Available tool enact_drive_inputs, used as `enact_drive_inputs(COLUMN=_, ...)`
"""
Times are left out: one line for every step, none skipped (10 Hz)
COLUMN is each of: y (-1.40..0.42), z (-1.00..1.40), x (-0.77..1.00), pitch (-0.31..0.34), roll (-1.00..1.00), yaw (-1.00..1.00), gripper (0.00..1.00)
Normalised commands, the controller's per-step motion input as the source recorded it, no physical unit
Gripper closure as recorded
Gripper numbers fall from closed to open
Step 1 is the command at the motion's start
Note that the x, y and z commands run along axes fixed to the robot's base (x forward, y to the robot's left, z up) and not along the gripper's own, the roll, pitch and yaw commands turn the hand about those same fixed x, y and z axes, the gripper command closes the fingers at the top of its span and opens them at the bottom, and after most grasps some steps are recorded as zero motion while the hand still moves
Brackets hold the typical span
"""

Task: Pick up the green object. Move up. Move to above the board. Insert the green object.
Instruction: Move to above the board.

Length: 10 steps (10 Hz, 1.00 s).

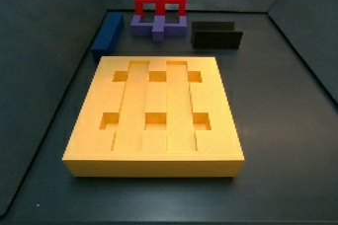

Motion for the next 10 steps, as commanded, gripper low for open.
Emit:
enact_drive_inputs(y=0.01, z=1.4, x=0.0, pitch=0.077, roll=-0.06, yaw=-0.01, gripper=1.0)
enact_drive_inputs(y=0.01, z=0.41, x=0.03, pitch=0.062, roll=-0.06, yaw=-0.01, gripper=1.0)
enact_drive_inputs(y=-1.4, z=0.29, x=0.24, pitch=0.027, roll=0.0, yaw=1.0, gripper=1.0)
enact_drive_inputs(y=-1.4, z=0.27, x=0.25, pitch=0.023, roll=0.01, yaw=1.0, gripper=1.0)
enact_drive_inputs(y=-1.4, z=0.26, x=0.26, pitch=0.032, roll=0.02, yaw=1.0, gripper=1.0)
enact_drive_inputs(y=-1.4, z=0.26, x=0.33, pitch=0.042, roll=0.01, yaw=1.0, gripper=1.0)
enact_drive_inputs(y=-1.4, z=0.27, x=0.35, pitch=0.051, roll=0.02, yaw=1.0, gripper=1.0)
enact_drive_inputs(y=-0.74, z=0.15, x=0.21, pitch=0.058, roll=0.02, yaw=1.0, gripper=1.0)
enact_drive_inputs(y=-0.35, z=0.08, x=0.15, pitch=0.065, roll=0.03, yaw=1.0, gripper=1.0)
enact_drive_inputs(y=-0.14, z=0.04, x=0.06, pitch=0.068, roll=0.03, yaw=1.0, gripper=1.0)
